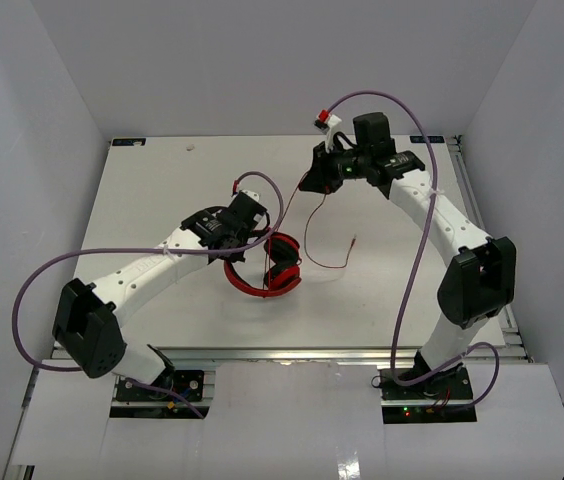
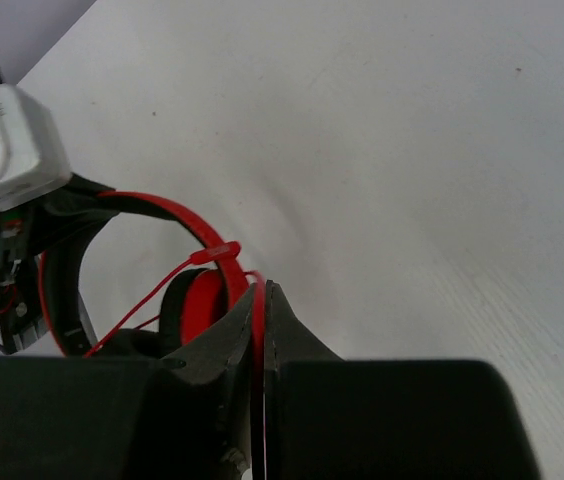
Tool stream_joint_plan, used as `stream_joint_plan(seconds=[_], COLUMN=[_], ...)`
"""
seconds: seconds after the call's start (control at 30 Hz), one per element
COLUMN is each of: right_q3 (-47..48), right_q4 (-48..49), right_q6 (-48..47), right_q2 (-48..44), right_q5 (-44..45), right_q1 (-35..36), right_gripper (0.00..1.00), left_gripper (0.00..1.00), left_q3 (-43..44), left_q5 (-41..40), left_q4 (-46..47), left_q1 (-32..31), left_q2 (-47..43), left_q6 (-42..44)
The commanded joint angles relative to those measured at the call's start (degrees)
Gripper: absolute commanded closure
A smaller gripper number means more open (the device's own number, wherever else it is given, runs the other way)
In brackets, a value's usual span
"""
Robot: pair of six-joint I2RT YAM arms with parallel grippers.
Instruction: Wrap the headphones
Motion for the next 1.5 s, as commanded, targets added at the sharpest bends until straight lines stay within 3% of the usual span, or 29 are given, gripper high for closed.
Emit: stream_joint_plan(seconds=[0.0,0.3,0.47,0.77,1.0,1.2,1.47], right_q3=[-4.83,-22.65,-30.43,-41.50,-47.96,-45.79,-37.58], right_q4=[4.50,19.37,27.44,36.33,40.73,39.51,36.46], right_q6=[0.40,8.46,11.75,14.17,15.45,14.62,13.00], right_q2=[-6.11,-15.49,-19.70,-21.72,-23.84,-24.36,-21.30], right_q5=[-0.95,-2.53,1.31,7.25,11.16,13.31,15.84], right_q1=[4.04,12.41,18.06,24.89,27.65,31.05,35.80], right_gripper=[0.92,0.92,0.92,0.92,0.92,0.92,0.92], left_gripper=[1.00,1.00,1.00,1.00,1.00,1.00,1.00], left_q3=[3.69,9.91,13.46,17.85,15.32,10.48,3.87], left_q5=[-6.35,-12.81,-13.80,-13.50,-12.03,-12.64,-8.94], left_q4=[-1.76,-5.94,-8.36,-7.52,-3.50,1.90,8.75], left_q1=[-0.08,1.00,2.87,4.46,5.45,5.64,5.64], left_q2=[0.79,4.39,6.31,4.82,-1.31,-6.99,-8.13], left_q6=[-3.48,-11.12,-16.90,-18.07,-19.45,-20.55,-21.71])
